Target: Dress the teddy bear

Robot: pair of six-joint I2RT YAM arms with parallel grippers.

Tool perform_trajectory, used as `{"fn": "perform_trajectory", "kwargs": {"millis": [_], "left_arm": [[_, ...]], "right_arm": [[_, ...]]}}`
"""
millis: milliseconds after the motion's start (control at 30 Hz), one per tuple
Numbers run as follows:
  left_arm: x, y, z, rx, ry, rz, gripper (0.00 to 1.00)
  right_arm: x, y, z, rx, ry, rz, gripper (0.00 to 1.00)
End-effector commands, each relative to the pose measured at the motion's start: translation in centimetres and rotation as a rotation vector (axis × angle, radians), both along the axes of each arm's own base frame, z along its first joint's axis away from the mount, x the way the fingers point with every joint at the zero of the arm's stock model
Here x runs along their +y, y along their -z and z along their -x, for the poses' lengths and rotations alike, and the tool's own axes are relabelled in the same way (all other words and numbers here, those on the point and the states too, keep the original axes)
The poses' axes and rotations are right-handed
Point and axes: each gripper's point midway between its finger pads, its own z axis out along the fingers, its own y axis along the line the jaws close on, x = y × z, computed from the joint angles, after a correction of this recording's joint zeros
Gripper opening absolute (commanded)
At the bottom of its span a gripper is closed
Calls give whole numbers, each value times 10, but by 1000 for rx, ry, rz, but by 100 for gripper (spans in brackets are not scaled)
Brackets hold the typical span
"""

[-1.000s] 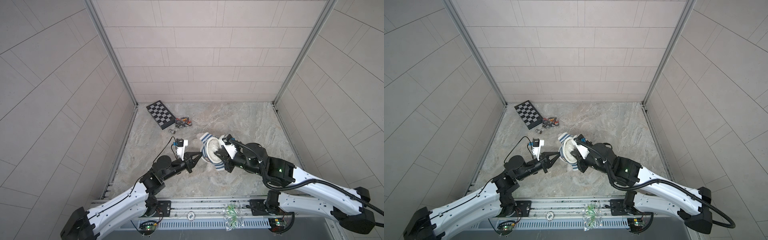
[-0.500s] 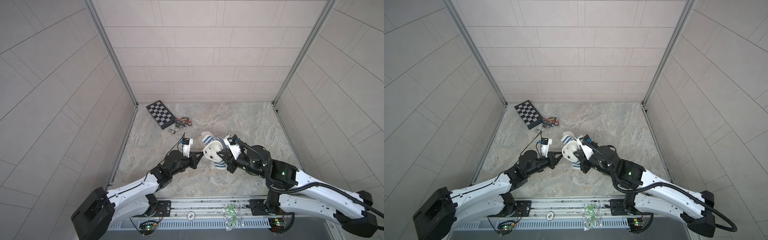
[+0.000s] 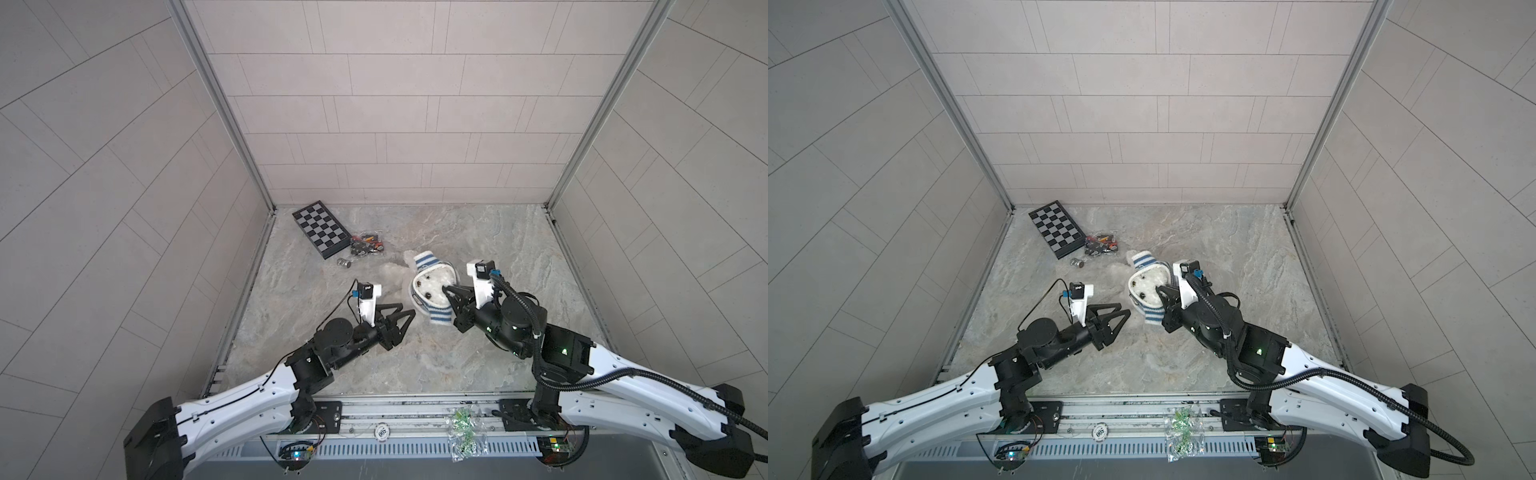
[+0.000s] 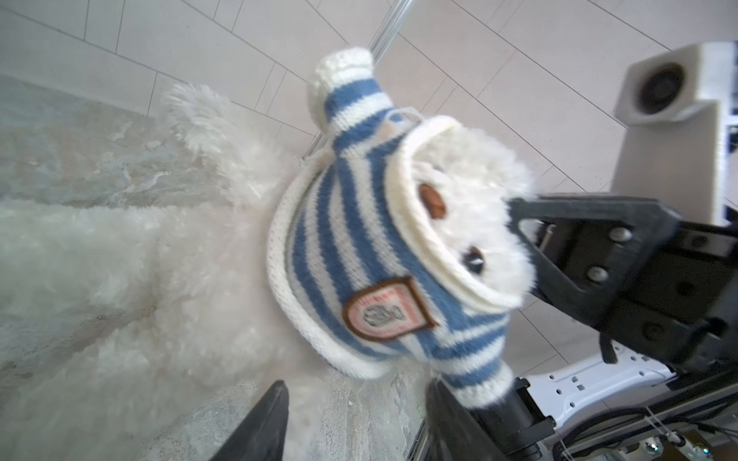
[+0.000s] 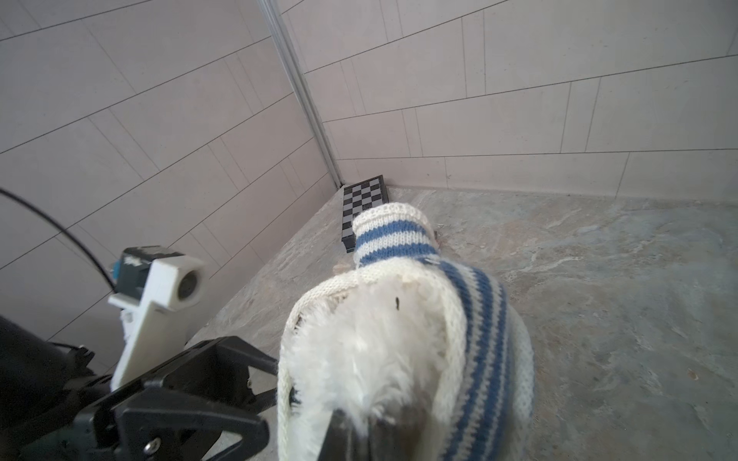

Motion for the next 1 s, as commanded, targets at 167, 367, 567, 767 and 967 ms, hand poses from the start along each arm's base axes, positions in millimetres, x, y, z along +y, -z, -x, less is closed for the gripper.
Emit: {"fn": "perform_trajectory", "kwargs": {"millis": [167,367,567,767,967], "left_arm": [[-18,-20,13,17,27,117,60],[-40,-32,4,43,36,196,59],[-58,-39,2,65,75,246,58],[-63,-41,3,73,77,250,51],[-69,-38,-3,98,61,233,37]], "right_arm": [[-4,-31,-21,-60,137,-190,0],[-7,-27,-23,-58,160,-216,0],[-9,-21,-23,-53,170,-224,0],[-11,-19,-24,-54,178,-221,0],[-10,-17,-24,-54,176,-225,0]]}}
